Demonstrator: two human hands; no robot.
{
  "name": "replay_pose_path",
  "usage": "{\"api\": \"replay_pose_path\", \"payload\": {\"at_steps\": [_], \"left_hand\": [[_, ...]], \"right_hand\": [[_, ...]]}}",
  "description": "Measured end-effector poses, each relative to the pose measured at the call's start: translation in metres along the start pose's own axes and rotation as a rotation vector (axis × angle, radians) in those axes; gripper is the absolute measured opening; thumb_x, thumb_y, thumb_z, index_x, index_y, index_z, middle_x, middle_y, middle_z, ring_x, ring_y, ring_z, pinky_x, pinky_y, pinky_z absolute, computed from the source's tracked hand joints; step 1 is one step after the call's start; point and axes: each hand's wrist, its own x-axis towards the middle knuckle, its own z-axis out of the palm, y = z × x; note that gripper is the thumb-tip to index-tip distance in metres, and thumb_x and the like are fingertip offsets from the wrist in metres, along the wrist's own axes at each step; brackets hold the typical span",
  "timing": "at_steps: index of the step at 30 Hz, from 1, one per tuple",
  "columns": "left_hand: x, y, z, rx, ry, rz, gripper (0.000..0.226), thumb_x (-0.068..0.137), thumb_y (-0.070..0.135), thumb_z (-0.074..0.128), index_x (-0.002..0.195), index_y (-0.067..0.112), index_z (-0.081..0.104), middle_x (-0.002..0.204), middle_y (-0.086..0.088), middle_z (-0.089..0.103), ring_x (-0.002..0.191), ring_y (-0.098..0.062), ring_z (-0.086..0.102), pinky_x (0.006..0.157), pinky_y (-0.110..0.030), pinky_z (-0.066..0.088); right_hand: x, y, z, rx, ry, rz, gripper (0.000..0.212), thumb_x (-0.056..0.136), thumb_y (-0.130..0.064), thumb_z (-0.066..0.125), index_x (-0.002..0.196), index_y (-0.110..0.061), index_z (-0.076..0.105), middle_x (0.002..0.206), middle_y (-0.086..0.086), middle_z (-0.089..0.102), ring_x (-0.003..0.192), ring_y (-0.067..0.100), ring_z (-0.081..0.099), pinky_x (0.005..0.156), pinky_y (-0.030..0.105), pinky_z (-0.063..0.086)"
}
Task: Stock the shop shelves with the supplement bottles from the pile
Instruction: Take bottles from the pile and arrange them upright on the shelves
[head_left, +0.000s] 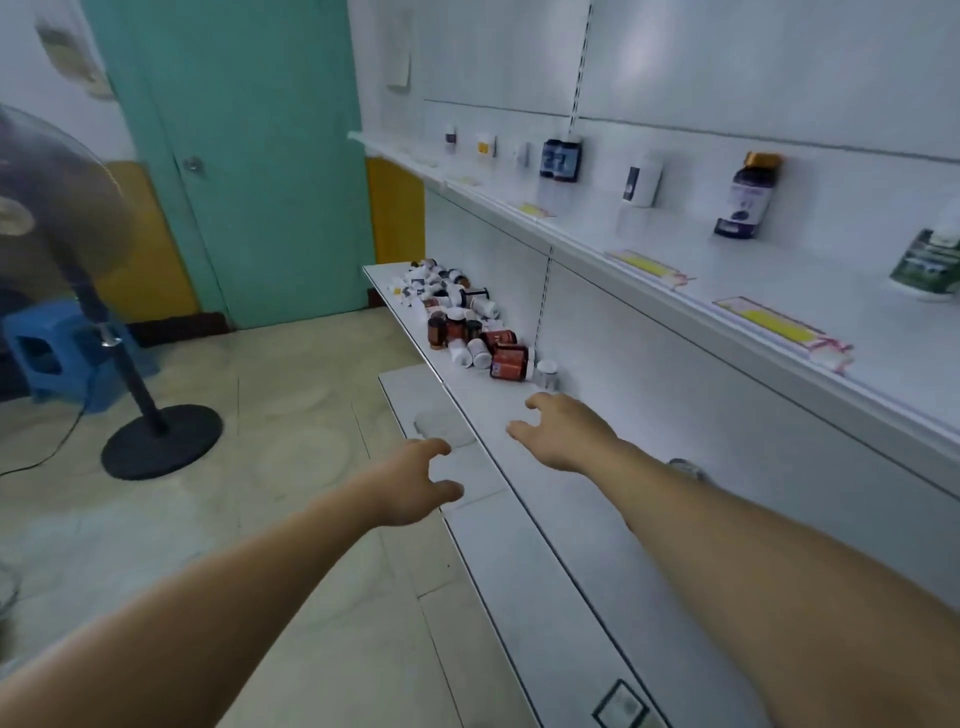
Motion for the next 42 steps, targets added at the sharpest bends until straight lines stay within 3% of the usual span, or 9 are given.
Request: {"api": "replay_pose_path", "payload": {"at_steps": [3,7,16,23,31,36,39,42], "left_hand": [[0.076,-0.02,-0.018,0.01,-0.004,0.013,0.062,0.088,0.042,0.059,0.142,0.023,0.036,0.149,-0.002,0.035,0.132,-0.022,0.039,0.103,-0.028,0.033],[0.178,-0.047,-0.051,0.037,-0.023,0.001,0.062,0.089,0.041,0.059,0.142,0.022,0.036,0.148,-0.004,0.037,0.132,-0.023,0.04,0.104,-0.028,0.033],[0.367,-0.115,-0.129,0.036,-0.102,-0.011,0.063,0.089,0.044,0.058,0.143,0.022,0.035,0.147,-0.006,0.038,0.13,-0.024,0.043,0.101,-0.03,0.035],[0.525,-0.193,-0.177,0.091,-0.216,0.086,0.064,0.089,0.043,0.058,0.144,0.021,0.034,0.15,-0.006,0.034,0.134,-0.025,0.037,0.104,-0.032,0.033],[0.678,-0.244,-0.236,0.185,-0.361,0.181,0.065,0.089,0.047,0.056,0.144,0.021,0.033,0.146,-0.006,0.038,0.128,-0.025,0.044,0.102,-0.031,0.037],[0.751,-0.255,-0.238,0.224,-0.417,0.215,0.068,0.088,0.047,0.058,0.145,0.02,0.032,0.148,-0.007,0.037,0.129,-0.025,0.043,0.105,-0.033,0.038],[0.792,-0.256,-0.239,0.265,-0.396,0.249,0.062,0.09,0.042,0.057,0.142,0.017,0.035,0.147,-0.009,0.036,0.13,-0.026,0.041,0.101,-0.031,0.036],[0.83,-0.262,-0.237,0.287,-0.379,0.258,0.066,0.089,0.043,0.057,0.144,0.017,0.032,0.152,-0.012,0.027,0.136,-0.029,0.032,0.106,-0.034,0.033]], "right_hand": [[0.082,-0.001,0.006,0.007,0.02,0.022,0.063,0.091,-0.054,0.046,0.144,-0.021,0.039,0.149,0.006,0.038,0.131,0.027,0.042,0.103,0.037,0.039],[0.199,-0.005,0.008,0.022,0.02,0.052,0.055,0.088,-0.055,0.047,0.128,-0.018,0.051,0.132,0.01,0.053,0.115,0.03,0.052,0.094,0.04,0.045],[0.395,-0.037,0.013,0.05,-0.029,0.17,0.061,0.078,-0.063,0.044,0.122,-0.021,0.051,0.127,0.011,0.055,0.11,0.032,0.054,0.089,0.038,0.047],[0.525,-0.066,0.048,0.106,0.009,0.306,0.064,0.081,-0.056,0.048,0.133,-0.02,0.046,0.134,0.011,0.052,0.117,0.031,0.051,0.093,0.04,0.046],[0.625,-0.106,0.065,0.15,0.024,0.475,0.048,0.09,-0.046,0.052,0.125,-0.014,0.048,0.124,0.011,0.057,0.108,0.029,0.055,0.072,0.029,0.036],[0.684,-0.109,0.075,0.165,0.01,0.526,0.058,0.089,-0.049,0.052,0.136,-0.017,0.042,0.132,0.011,0.052,0.116,0.031,0.052,0.091,0.036,0.045],[0.725,-0.107,0.084,0.164,0.004,0.499,0.054,0.085,-0.055,0.055,0.122,-0.015,0.051,0.126,0.01,0.055,0.111,0.03,0.055,0.091,0.041,0.048],[0.758,-0.108,0.098,0.14,0.001,0.486,0.062,0.082,-0.062,0.055,0.127,-0.02,0.05,0.129,0.008,0.055,0.113,0.029,0.054,0.092,0.043,0.048]]}}
